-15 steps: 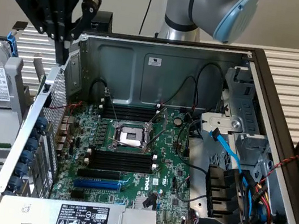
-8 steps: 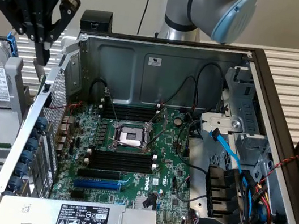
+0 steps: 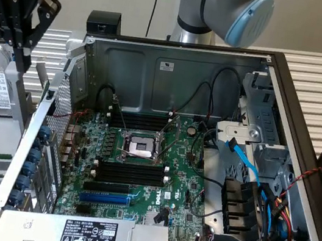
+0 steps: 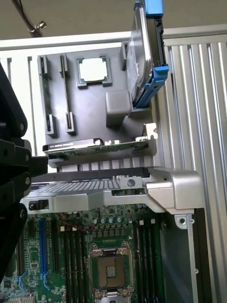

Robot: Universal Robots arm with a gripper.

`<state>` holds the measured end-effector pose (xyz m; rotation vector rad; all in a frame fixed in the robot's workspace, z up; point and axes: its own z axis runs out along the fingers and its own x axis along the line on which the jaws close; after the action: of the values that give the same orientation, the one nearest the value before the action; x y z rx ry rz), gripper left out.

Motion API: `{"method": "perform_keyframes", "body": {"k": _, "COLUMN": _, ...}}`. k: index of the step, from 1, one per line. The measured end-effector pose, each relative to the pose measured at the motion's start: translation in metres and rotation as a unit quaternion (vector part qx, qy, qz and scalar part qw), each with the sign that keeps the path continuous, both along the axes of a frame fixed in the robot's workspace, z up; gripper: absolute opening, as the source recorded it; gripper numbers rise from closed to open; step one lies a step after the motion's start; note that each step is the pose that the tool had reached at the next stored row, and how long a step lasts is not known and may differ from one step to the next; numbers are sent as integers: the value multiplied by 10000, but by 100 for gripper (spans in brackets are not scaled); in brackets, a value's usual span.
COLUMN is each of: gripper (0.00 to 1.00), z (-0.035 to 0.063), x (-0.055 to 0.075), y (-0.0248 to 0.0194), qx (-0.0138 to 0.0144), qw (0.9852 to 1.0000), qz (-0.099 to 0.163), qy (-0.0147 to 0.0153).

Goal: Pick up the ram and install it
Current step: 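Reach for the ram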

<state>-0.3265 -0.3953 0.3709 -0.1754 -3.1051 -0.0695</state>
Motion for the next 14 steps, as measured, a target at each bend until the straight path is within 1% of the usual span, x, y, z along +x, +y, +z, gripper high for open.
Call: {"method": "perform_keyframes", "body": {"k": 14, "gripper": 10, "z": -109, "x": -639, "y": 9, "qx": 0, "qw": 10000, "qz": 0, "qy": 35}}
